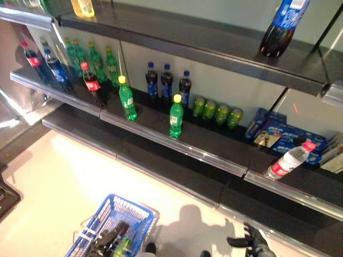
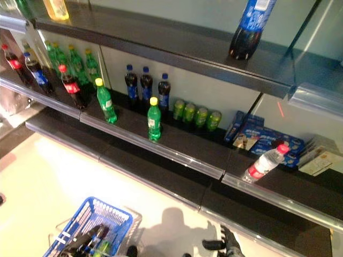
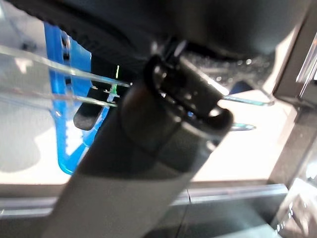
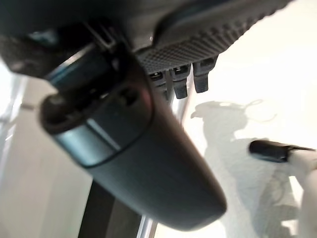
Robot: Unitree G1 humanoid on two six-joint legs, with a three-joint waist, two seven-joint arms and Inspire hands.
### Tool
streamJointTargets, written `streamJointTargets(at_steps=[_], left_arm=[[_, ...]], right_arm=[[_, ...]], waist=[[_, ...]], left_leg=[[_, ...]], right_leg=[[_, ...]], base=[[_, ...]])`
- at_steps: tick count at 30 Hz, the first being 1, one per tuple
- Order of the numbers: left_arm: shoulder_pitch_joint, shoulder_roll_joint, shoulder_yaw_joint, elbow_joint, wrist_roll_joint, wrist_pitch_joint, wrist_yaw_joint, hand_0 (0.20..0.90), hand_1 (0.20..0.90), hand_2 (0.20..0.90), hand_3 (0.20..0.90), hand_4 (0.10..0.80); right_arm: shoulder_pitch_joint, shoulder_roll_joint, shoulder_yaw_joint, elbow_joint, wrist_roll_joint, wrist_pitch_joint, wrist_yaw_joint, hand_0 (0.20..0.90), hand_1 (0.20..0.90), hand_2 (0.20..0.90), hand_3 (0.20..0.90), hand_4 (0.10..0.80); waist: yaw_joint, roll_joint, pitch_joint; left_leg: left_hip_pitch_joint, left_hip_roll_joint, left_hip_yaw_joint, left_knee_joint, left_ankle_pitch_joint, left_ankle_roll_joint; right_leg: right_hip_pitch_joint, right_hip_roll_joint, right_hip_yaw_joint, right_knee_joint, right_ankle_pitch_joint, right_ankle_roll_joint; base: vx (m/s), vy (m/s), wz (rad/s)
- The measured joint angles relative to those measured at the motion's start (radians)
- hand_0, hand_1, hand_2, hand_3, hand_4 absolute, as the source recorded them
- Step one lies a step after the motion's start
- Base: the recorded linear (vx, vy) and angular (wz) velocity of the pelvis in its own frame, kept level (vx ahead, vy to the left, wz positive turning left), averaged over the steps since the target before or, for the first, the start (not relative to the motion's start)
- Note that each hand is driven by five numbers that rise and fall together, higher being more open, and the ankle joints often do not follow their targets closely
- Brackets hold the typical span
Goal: Pick up the drink and place into the basket.
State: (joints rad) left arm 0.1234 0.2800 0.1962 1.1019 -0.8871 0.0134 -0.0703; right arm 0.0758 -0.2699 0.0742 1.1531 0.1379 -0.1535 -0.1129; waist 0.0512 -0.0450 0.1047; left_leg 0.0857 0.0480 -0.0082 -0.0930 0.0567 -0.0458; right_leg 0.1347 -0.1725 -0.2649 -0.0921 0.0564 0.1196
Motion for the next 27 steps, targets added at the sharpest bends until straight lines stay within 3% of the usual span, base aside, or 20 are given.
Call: streamJointTargets(at_steps=[8,19,24,25,27], left_arm=[[0.007,0.012,0.008,0.077,-0.002,0.005,-0.034,0.3,0.3,0.3,0.2,0.1],[-0.005,0.022,-0.068,0.075,-0.002,0.01,-0.047,0.3,0.3,0.3,0.2,0.1],[-0.019,0.015,-0.082,0.063,-0.002,0.001,-0.054,0.3,0.3,0.3,0.2,0.1],[-0.034,0.012,-0.085,0.063,-0.001,-0.005,-0.055,0.3,0.3,0.3,0.2,0.1],[-0.074,0.023,-0.09,0.063,0.003,-0.013,-0.055,0.3,0.3,0.3,0.2,0.1]], right_arm=[[0.016,0.0,0.0,0.061,-0.017,0.029,0.009,0.9,0.9,0.9,0.9,0.8],[-0.002,0.0,0.029,0.06,-0.023,0.037,0.019,0.9,0.9,0.9,0.9,0.8],[-0.014,-0.001,0.066,0.06,-0.057,0.031,0.031,0.9,0.9,0.9,0.9,0.8],[-0.014,-0.002,0.067,0.059,-0.063,0.028,0.031,0.9,0.9,0.9,0.9,0.8],[-0.015,-0.01,0.069,0.05,-0.084,0.028,0.032,0.9,0.9,0.9,0.9,0.8]], waist=[[0.0,0.0,-0.049],[0.0,0.007,-0.05],[0.002,0.029,-0.035],[-0.001,0.037,-0.025],[-0.004,0.052,0.012]], left_leg=[[0.0,0.007,0.028,0.0,-0.002,-0.004],[0.001,0.016,0.019,0.001,0.005,-0.006],[-0.024,0.028,-0.006,0.005,0.019,-0.026],[-0.041,0.043,0.022,0.001,0.017,-0.029],[-0.056,0.102,0.202,0.002,0.012,-0.022]], right_leg=[[0.0,0.001,0.002,0.0,-0.003,0.004],[-0.016,0.013,0.001,0.03,-0.01,-0.005],[-0.016,0.026,-0.01,0.044,-0.027,-0.004],[-0.015,0.027,-0.027,0.038,-0.028,-0.011],[-0.008,0.031,-0.077,0.033,-0.022,-0.028]], base=[[-0.005,-0.009,0.0],[-0.072,-0.085,0.01],[-0.175,-0.072,0.2],[-0.188,0.071,0.6],[-0.17,0.146,0.75]])
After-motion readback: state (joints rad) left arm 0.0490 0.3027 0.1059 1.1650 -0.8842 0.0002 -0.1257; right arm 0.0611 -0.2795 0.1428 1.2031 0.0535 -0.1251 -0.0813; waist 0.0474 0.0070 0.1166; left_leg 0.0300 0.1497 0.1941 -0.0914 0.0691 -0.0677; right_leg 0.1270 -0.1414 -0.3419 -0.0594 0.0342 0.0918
